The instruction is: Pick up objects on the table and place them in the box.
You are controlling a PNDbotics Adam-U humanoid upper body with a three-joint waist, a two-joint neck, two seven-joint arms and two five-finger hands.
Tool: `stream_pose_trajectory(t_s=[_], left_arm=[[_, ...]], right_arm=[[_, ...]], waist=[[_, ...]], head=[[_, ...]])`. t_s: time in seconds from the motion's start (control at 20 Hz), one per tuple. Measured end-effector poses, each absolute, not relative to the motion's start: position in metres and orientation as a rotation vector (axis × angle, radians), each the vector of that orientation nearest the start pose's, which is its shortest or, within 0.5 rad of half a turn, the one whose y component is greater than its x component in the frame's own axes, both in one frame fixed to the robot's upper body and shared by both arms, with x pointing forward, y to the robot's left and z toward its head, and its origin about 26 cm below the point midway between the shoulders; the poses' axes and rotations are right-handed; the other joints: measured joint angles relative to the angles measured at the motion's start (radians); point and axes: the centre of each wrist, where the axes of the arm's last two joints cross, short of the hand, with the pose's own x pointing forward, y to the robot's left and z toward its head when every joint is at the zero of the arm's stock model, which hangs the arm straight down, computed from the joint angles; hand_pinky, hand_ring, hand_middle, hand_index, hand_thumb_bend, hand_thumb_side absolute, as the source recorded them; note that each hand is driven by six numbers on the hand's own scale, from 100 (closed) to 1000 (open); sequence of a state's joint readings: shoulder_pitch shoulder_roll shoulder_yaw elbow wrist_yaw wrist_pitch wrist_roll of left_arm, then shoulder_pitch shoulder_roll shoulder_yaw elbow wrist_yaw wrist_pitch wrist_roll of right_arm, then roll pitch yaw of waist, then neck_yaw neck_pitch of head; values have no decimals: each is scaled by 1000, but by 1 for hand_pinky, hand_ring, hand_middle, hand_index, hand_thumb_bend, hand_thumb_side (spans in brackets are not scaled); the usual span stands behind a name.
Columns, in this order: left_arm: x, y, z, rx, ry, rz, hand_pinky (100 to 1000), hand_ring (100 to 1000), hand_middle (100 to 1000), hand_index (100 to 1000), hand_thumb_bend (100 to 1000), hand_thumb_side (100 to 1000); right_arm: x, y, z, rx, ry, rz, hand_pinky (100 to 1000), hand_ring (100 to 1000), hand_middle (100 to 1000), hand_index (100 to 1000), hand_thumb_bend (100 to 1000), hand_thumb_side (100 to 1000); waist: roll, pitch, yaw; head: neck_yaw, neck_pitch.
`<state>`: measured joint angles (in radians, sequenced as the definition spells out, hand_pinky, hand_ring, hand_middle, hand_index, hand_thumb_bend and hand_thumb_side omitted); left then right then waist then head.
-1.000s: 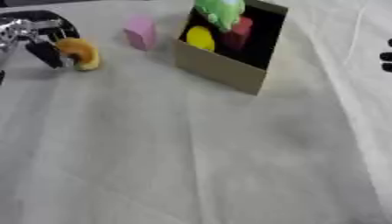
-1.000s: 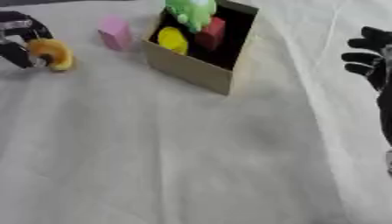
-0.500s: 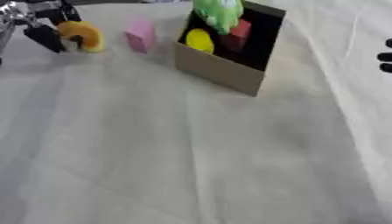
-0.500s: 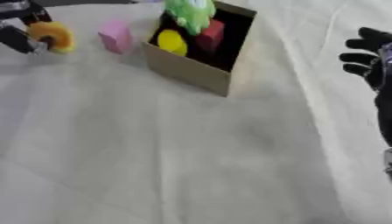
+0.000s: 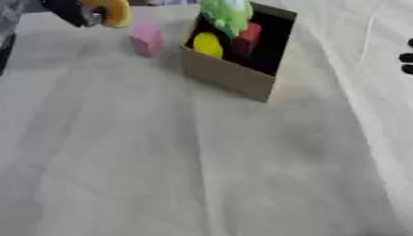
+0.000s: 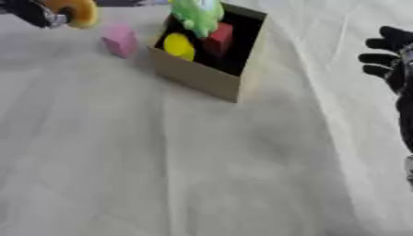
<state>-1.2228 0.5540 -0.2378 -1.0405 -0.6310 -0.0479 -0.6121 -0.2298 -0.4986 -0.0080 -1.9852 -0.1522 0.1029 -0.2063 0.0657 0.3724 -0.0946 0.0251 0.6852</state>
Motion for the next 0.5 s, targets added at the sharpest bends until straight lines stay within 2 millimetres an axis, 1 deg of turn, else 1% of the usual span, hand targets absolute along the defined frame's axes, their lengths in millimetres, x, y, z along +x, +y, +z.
stream_pose_trajectory(t_s=[0.25, 0.3, 0.35, 0.5], left_arm=[[463, 206, 356, 762, -1652, -1563, 800, 672, 599, 688, 100, 109], [463, 200, 355, 749, -1669, -1570, 800, 673, 600, 689, 100, 113], [462, 194, 354, 737, -1683, -1575, 801, 673, 603, 692, 100, 123], [462, 179, 349, 707, -1708, -1590, 802, 674, 605, 696, 100, 131]], right_arm=[[294, -294, 199, -287, -2129, 216, 801, 772, 768, 839, 100, 911], [294, -293, 201, -285, -2136, 220, 801, 773, 769, 839, 100, 928], [295, -293, 202, -283, -2142, 224, 802, 773, 769, 839, 100, 906], [296, -292, 205, -277, -2160, 231, 803, 781, 778, 842, 100, 896]], waist=[[1, 0, -20], [2, 1, -25], [3, 1, -29], [6, 3, -39]], head=[[10, -6], [12, -10], [15, -12], [23, -19]])
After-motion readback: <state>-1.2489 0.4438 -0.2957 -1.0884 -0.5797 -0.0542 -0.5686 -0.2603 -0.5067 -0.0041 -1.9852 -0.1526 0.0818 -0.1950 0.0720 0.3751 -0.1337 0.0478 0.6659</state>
